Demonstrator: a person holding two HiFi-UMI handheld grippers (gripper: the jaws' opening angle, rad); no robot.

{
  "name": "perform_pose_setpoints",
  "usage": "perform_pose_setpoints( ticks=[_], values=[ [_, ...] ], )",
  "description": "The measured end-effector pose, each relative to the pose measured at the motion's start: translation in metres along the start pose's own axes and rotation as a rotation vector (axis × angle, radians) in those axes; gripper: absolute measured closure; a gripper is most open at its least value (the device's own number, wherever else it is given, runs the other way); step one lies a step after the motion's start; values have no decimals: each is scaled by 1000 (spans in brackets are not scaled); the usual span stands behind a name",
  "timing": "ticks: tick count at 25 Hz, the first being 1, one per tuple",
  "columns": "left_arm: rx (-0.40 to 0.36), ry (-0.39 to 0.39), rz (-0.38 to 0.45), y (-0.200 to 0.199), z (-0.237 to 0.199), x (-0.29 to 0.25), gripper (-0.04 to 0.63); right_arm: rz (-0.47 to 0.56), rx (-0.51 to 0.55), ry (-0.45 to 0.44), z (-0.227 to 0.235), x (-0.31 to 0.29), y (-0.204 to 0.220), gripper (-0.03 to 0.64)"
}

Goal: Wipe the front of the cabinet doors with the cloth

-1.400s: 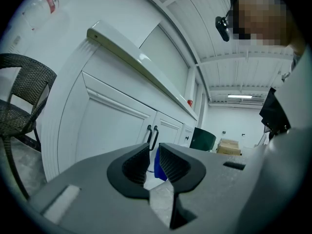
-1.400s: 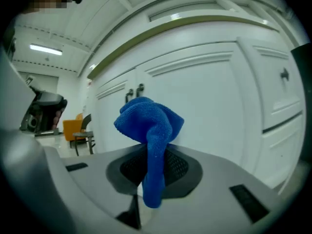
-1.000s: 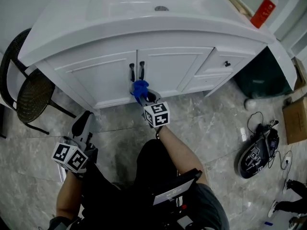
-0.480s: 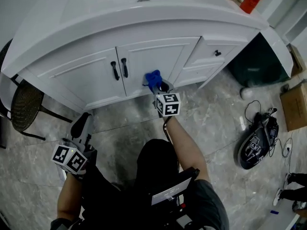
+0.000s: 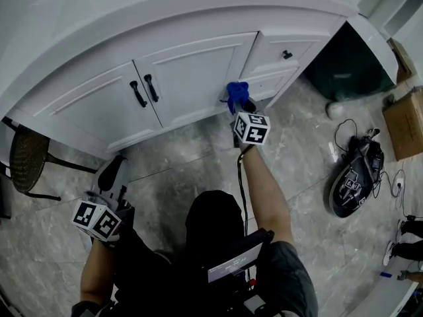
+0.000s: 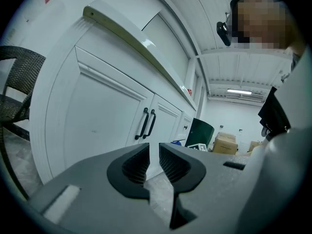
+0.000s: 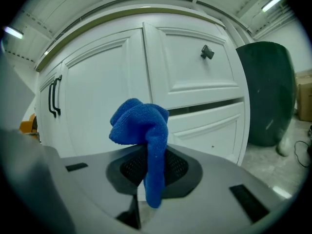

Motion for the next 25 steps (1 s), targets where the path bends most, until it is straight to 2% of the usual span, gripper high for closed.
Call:
perform_pose_setpoints(
  ticks=[4, 7, 14, 17, 20, 25],
  values=[
    [21, -8, 13, 0, -4, 2, 532, 15, 6, -44, -17, 12, 1, 565],
    [32, -18, 19, 2, -7, 9, 532, 19, 49, -124, -51, 27, 9, 565],
    [51, -76, 20, 7, -29, 30, 532, -26, 116, -450, -173, 36, 39, 565],
    [49, -102, 21, 8, -40, 40, 532, -54, 153, -556, -213, 33, 58, 565],
    [57, -134, 14, 10, -48, 50, 532, -81, 157, -602, -236, 22, 79, 565],
    [52, -177, 2, 11, -60, 59, 532, -111, 152, -600, -249, -12, 103, 565]
  ],
)
Point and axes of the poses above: the fingertips, and each gripper's own axes: x backward along the fingers, z to its right, y out of its underside, the point moved 5 cm from there along x, backward along the fingers, and after that the axes turned 9 degrees about -x, right-handed, at the moved point
